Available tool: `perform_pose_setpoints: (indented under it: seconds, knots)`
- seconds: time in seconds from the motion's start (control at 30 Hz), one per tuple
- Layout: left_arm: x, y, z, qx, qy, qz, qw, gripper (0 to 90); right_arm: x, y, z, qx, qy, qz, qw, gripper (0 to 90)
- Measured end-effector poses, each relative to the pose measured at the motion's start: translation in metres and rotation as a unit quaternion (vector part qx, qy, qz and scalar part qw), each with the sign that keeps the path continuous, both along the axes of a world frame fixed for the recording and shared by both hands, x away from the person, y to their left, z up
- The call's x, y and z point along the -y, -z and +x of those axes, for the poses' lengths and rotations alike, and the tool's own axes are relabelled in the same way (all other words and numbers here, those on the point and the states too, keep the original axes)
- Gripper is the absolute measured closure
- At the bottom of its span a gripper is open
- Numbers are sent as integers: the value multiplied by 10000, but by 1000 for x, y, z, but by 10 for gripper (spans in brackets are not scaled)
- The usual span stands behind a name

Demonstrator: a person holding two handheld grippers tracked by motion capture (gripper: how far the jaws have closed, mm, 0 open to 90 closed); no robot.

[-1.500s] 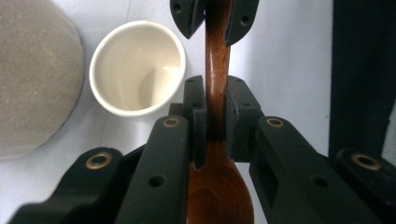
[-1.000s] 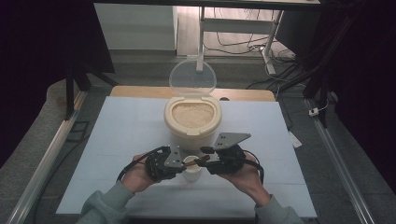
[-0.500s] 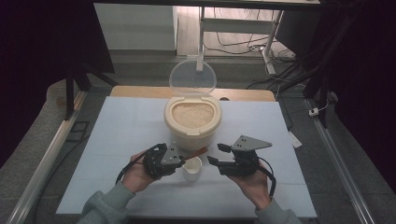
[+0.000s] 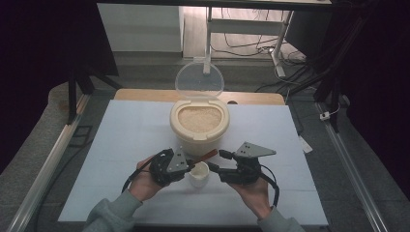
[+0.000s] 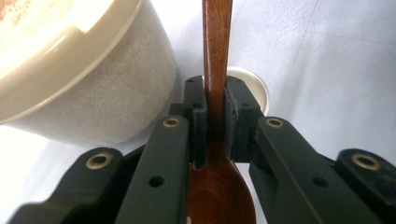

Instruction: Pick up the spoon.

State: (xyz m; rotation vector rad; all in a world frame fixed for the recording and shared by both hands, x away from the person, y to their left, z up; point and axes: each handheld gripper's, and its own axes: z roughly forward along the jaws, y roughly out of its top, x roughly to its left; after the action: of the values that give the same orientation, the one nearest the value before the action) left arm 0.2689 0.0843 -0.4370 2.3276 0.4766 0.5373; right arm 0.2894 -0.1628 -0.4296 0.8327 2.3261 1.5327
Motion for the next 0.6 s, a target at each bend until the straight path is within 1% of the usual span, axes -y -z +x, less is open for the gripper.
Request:
perform_pose_setpoints:
  seconds: [0.07,0.17,0.27,0.47,0.6]
  knots:
    - [1,-1,-1,26,-3,-13,10000,798,-3,0,1,4,22,69,10000,396]
    - [1,-1,-2,59,-5,-36,10000,797,-8,1,3,-69,31,215,9997,408]
    - [1,-2,-2,80,0,-41,10000,797,-12,1,3,-51,32,300,9995,433]
    - [1,-2,-4,129,-17,-77,9999,797,-18,0,2,-5,31,408,9992,550]
    - [3,-1,-4,164,-6,-21,9999,797,-20,0,2,-45,25,527,9986,595]
